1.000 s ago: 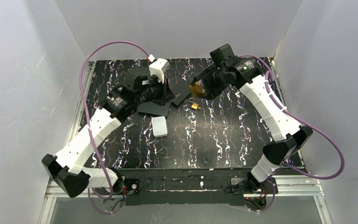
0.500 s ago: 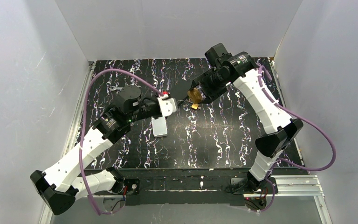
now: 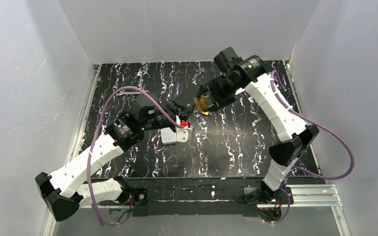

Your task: Unlock with the key

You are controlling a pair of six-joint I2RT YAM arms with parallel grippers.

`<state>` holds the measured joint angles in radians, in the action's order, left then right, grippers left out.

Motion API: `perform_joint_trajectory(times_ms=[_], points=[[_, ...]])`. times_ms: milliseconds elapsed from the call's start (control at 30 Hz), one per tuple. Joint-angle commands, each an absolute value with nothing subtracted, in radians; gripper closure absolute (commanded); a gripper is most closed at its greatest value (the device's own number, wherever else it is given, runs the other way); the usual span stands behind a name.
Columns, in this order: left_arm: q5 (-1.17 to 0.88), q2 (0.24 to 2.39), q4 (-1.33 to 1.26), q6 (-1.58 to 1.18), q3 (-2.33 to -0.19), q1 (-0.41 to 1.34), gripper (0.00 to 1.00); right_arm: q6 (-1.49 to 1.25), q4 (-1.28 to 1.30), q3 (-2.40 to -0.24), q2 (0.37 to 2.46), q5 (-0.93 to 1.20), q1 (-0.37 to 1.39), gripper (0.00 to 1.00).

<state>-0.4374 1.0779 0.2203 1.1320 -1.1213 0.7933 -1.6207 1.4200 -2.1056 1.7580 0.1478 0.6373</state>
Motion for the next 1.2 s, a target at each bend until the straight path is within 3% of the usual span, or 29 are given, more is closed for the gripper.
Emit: perform_joint_trajectory(times_ms=[0,267,1167], points=[[-0.35,1.088,0.23,1.286,-1.149,0.827,1.0,-1.684,1.424,-2.13,1.751,0.205,0.641,0.99],[-0.242,1.076,0.223,1.365,-1.152,0.837,1.0,-1.7,1.42,-2.088,1.721,0.18,0.641,0.99],[-0.169,1.063,0.266,1.446,-1.129,0.861,1.0,-1.763,1.334,-2.058,1.704,0.208,0.641,0.99]])
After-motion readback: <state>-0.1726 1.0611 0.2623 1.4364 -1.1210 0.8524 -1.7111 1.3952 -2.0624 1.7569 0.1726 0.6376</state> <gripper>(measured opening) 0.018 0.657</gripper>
